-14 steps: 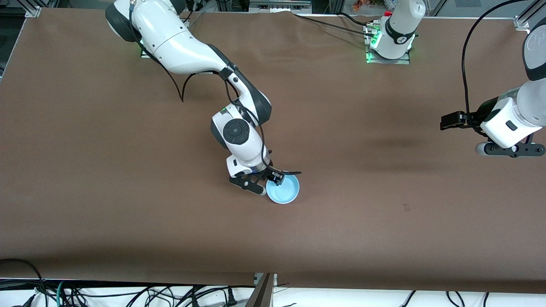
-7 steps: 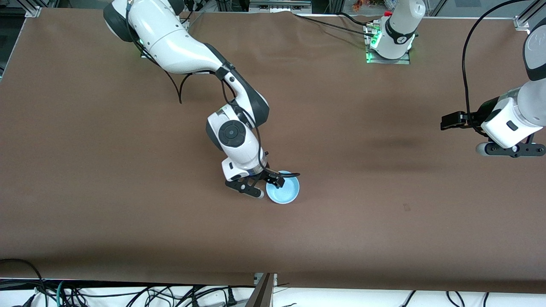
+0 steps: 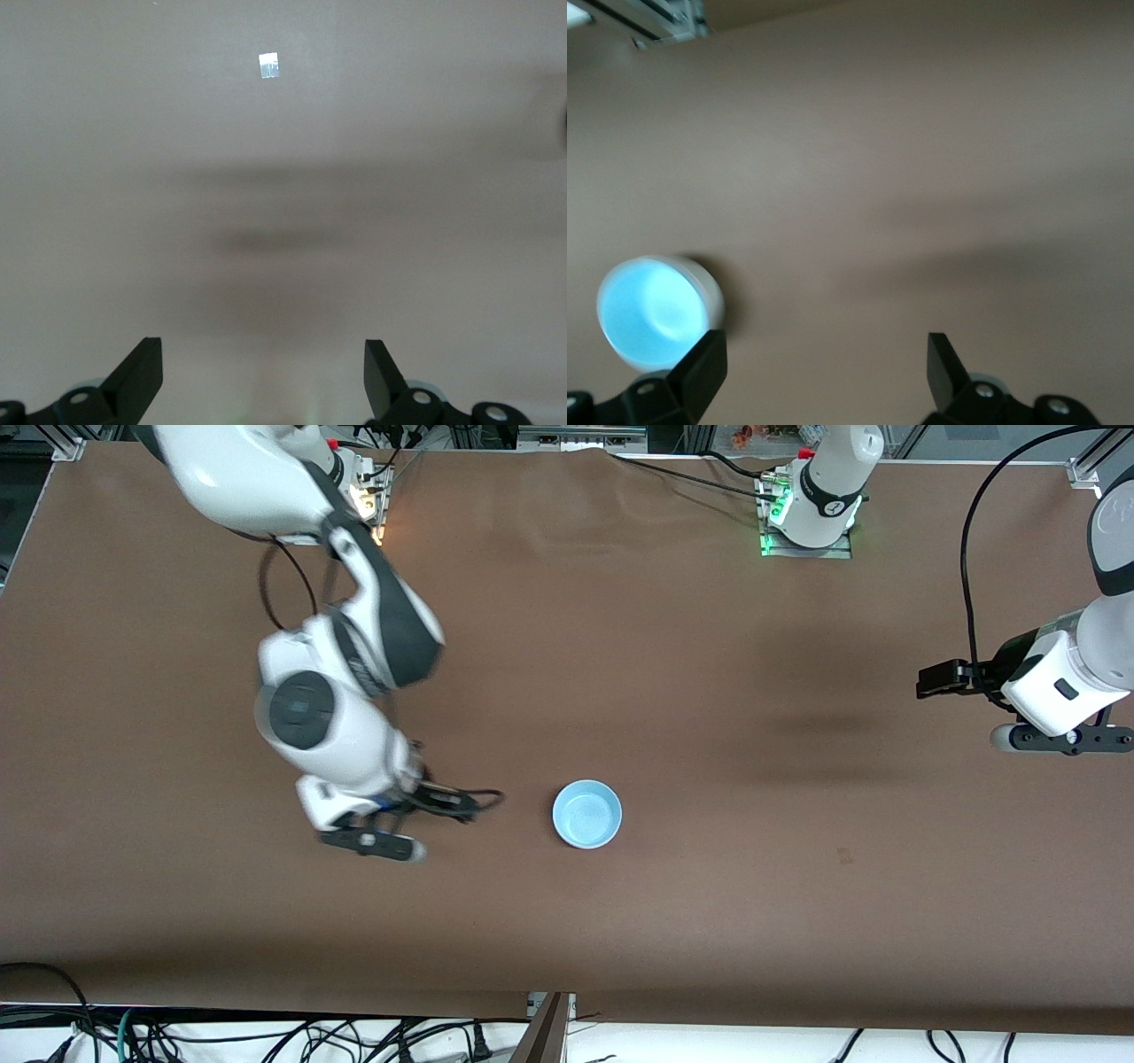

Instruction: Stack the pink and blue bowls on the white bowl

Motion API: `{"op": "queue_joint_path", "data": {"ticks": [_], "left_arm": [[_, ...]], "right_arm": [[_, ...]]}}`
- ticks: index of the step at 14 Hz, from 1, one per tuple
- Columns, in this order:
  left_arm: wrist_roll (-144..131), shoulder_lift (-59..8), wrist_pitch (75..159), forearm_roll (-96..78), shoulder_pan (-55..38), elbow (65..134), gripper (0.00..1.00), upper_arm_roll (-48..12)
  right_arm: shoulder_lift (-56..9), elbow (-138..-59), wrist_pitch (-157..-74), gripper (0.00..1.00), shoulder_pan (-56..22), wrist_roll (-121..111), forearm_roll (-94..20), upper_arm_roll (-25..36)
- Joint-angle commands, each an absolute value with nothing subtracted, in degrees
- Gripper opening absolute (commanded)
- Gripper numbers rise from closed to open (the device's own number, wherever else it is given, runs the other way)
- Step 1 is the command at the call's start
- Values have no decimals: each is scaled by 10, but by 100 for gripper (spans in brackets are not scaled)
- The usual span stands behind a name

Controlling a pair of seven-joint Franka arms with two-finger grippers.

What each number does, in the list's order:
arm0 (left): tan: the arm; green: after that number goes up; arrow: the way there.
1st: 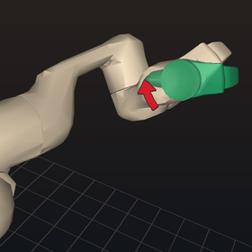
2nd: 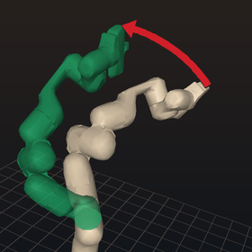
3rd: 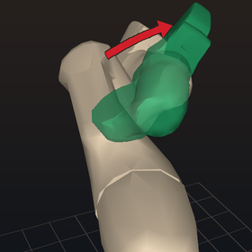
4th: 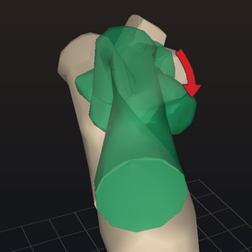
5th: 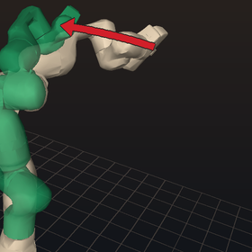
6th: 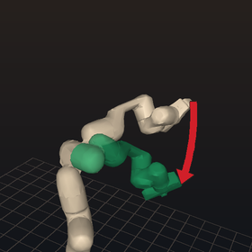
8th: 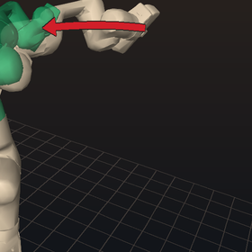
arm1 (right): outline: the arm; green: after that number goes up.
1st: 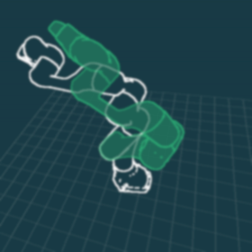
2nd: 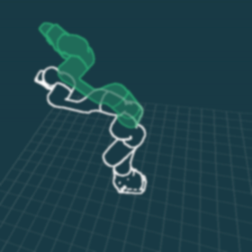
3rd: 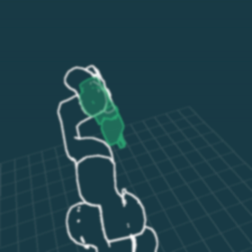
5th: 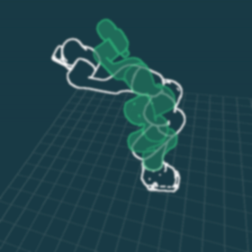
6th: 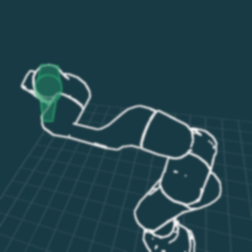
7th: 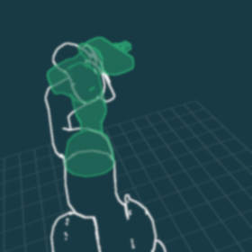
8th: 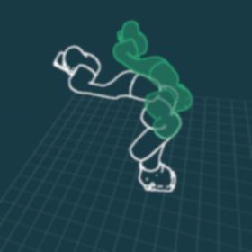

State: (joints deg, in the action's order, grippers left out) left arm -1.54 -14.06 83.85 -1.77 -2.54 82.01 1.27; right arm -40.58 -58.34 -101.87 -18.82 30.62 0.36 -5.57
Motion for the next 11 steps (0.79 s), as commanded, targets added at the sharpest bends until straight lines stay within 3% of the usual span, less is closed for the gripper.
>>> {"op": "queue_joint_path", "data": {"ticks": [1,3,6,8,11], "left_arm": [[-4,-150,836,-30,-18,801,100,8],[-4,-150,836,-35,-17,800,100,8],[-6,-152,836,-35,-17,800,100,8],[-7,-152,836,-32,-18,796,100,7],[-7,-155,834,-27,-19,773,100,6]], "right_arm": [[-279,-678,-938,100,-128,171,1,-62],[-172,-790,-930,100,-82,63,1,-59],[-42,-949,-967,100,-76,12,2,-19],[-18,-988,-990,100,-76,-37,2,5],[-36,-970,-984,100,-74,-44,0,11]]}}
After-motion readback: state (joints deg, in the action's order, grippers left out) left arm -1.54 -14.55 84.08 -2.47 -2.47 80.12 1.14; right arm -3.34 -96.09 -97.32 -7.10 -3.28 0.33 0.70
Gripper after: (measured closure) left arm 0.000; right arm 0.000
